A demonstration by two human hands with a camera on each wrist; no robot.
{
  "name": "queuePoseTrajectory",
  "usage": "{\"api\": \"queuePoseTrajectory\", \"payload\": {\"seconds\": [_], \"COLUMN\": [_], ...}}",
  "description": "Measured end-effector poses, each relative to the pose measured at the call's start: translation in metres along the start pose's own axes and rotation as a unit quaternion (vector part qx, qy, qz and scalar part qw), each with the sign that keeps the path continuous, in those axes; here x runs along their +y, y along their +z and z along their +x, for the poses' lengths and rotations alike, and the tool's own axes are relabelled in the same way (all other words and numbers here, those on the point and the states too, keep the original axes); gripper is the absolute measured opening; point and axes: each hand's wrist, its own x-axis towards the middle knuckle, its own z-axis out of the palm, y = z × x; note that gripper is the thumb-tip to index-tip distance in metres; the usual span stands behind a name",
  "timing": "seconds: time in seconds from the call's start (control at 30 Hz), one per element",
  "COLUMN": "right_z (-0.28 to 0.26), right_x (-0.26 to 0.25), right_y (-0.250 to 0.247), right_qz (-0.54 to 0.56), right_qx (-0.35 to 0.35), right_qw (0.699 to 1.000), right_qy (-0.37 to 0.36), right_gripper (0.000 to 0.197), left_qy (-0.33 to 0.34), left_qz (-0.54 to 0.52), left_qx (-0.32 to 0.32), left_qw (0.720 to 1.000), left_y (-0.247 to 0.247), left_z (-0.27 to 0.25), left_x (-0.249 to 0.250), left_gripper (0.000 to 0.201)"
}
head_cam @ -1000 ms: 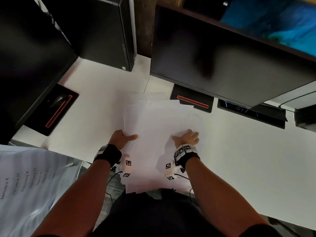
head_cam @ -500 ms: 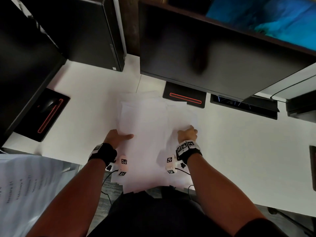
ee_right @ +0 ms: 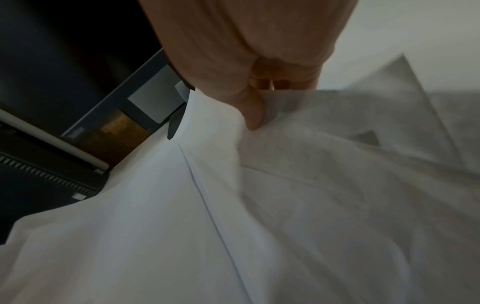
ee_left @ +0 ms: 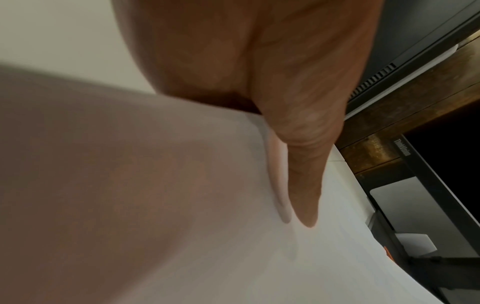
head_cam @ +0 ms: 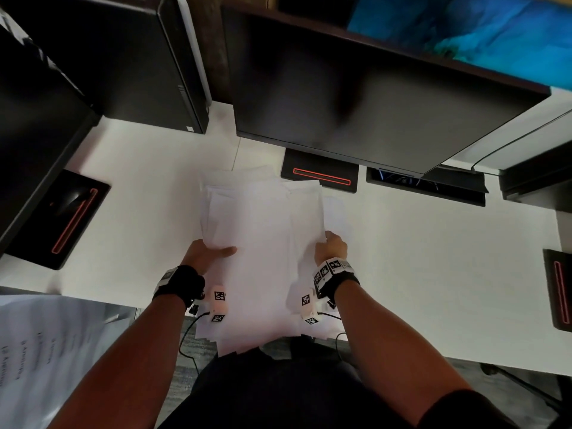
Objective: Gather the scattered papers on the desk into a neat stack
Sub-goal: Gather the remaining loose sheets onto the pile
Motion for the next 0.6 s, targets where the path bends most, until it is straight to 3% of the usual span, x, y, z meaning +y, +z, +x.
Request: {"api": "queuePoseTrajectory", "payload": {"seconds": [0.1, 0.17, 0.23, 0.4, 0.6], "right_z": [0.003, 0.004, 0.008, 0.015, 0.017], "right_x": [0.008, 0.013, 0.015, 0.024, 0.037], "right_y": [-0.012, -0.021, -0.024, -0.032, -0.044], "right_qz": [-0.037, -0.022, 0.015, 0.082, 0.19], "right_qx": [0.07, 0.1, 0.098, 0.058, 0.088], "right_qw": [0.995, 0.987, 0.983, 0.987, 0.968], "right_qy": [0.059, 0.127, 0.157, 0.127, 0.135], "right_gripper": [0.035, 0.049, 0.051, 0.022, 0.034], "left_qy": [-0.004, -0.007, -0.015, -0.024, -0.007], "left_qz": [0.007, 0.015, 0.013, 0.025, 0.048], "left_qx": [-0.006, -0.004, 0.007, 0.018, 0.024], "left_qw": [1.0, 1.0, 1.0, 0.999, 0.998], "left_y": [-0.001, -0.002, -0.002, -0.001, -0.002], "left_z": [0.0, 0.001, 0.002, 0.005, 0.004], "left_x": [0.001, -0.001, -0.002, -0.003, -0.007], "left_gripper": [0.032, 0.035, 0.037, 0.04, 0.036]}}
